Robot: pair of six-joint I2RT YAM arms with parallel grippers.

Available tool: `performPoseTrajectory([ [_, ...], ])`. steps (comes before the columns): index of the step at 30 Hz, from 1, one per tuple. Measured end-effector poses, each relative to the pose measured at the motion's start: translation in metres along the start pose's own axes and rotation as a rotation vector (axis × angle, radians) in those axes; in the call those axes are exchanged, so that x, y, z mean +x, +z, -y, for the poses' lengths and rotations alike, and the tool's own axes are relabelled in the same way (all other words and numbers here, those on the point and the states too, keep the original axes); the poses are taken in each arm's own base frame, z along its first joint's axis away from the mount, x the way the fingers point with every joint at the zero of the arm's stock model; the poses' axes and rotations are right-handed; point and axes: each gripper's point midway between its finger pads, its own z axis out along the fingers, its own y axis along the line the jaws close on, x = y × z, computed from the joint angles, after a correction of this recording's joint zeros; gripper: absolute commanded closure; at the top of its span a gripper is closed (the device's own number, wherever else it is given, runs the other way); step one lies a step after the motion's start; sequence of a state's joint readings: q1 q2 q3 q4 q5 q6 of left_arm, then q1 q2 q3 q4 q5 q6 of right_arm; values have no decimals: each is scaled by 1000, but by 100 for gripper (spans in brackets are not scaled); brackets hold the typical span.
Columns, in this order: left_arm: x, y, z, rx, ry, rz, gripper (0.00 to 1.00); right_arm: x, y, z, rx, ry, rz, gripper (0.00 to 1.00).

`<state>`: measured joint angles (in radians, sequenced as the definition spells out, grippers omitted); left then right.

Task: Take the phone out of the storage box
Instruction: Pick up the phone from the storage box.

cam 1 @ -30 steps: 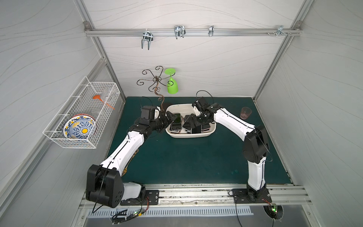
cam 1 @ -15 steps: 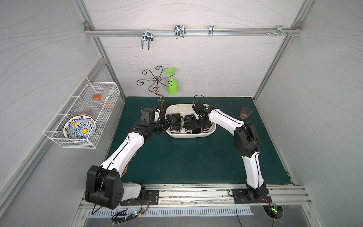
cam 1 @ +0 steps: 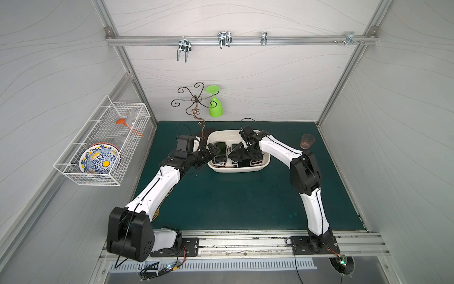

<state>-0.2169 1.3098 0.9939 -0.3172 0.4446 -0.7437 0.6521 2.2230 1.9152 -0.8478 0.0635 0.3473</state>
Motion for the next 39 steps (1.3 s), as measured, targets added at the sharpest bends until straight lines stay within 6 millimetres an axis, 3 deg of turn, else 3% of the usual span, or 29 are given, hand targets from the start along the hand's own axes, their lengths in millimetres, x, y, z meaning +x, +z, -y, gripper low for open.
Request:
performPoseTrajectory([
  [17,-1,-1,-1,0,8,2,0,-9,13,0,8,53,-14,2],
  [22,-1,-1,-1,2,10,-1,0,-16,15,2,19,59,-1,10],
  [28,0,-1,-3,3,10,-7,0,-15,16,3,17,81,-1,33],
  [33,1,0,-5,-1,9,-11,0,-15,16,3,15,82,4,73],
  [39,3,1,-4,13,14,-17,0,-13,9,5,-1,77,56,93],
])
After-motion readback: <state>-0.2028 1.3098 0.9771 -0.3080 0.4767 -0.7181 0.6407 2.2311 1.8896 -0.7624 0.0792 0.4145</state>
